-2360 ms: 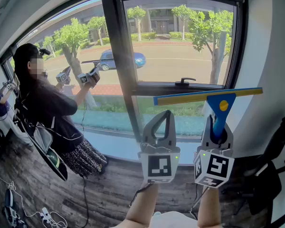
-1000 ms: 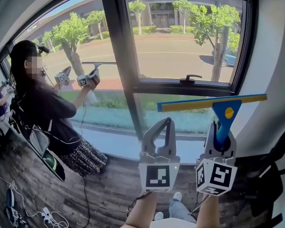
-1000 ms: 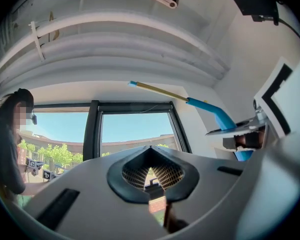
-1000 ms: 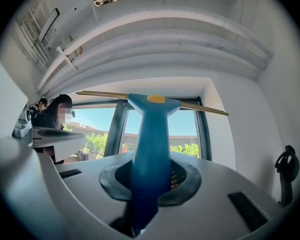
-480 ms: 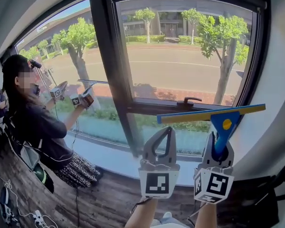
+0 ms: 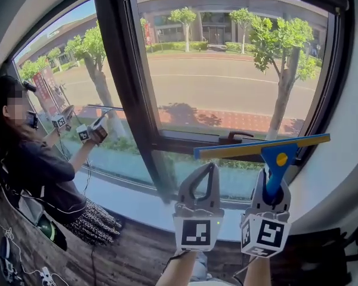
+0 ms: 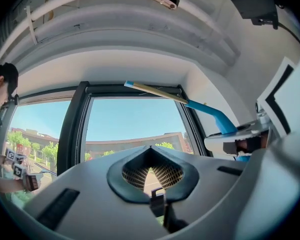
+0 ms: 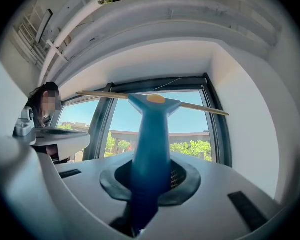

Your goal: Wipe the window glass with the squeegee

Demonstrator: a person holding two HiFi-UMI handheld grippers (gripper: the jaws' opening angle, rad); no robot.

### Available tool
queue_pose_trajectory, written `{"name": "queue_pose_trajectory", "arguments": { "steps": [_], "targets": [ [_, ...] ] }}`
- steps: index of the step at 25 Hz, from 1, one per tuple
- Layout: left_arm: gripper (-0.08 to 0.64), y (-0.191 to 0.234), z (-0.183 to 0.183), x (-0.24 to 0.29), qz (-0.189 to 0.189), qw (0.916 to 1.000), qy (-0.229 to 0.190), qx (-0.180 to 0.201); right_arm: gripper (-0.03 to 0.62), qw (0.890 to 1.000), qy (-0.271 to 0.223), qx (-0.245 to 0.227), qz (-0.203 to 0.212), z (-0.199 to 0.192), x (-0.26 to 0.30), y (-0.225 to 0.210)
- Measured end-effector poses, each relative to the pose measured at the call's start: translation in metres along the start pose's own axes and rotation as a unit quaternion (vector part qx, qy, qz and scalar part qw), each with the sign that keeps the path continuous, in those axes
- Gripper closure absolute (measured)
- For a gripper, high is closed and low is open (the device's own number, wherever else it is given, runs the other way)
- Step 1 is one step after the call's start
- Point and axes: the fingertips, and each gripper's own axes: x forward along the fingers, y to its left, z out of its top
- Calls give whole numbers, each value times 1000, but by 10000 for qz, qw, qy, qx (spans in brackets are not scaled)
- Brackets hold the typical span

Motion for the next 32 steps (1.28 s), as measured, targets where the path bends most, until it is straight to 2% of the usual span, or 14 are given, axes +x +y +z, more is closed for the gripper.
{"name": "queue_pose_trajectory", "arguments": {
  "steps": [5, 15, 26, 32],
  "targets": [
    [568, 16, -19, 52, -151, 9999, -51, 21, 520, 9999, -8, 5, -153, -12, 53, -6],
    [568, 68, -40, 165, -498, 9984, -241, -123, 520, 9986, -85, 107, -512, -10, 171, -8],
    [568, 54, -63, 219, -742, 9950, -195, -635, 520, 9972, 66, 78, -739, -25, 204, -47],
    [569, 44, -53, 238, -570, 9967, -293, -495, 520, 9976, -4, 96, -688, -11, 224, -84]
  ]
}}
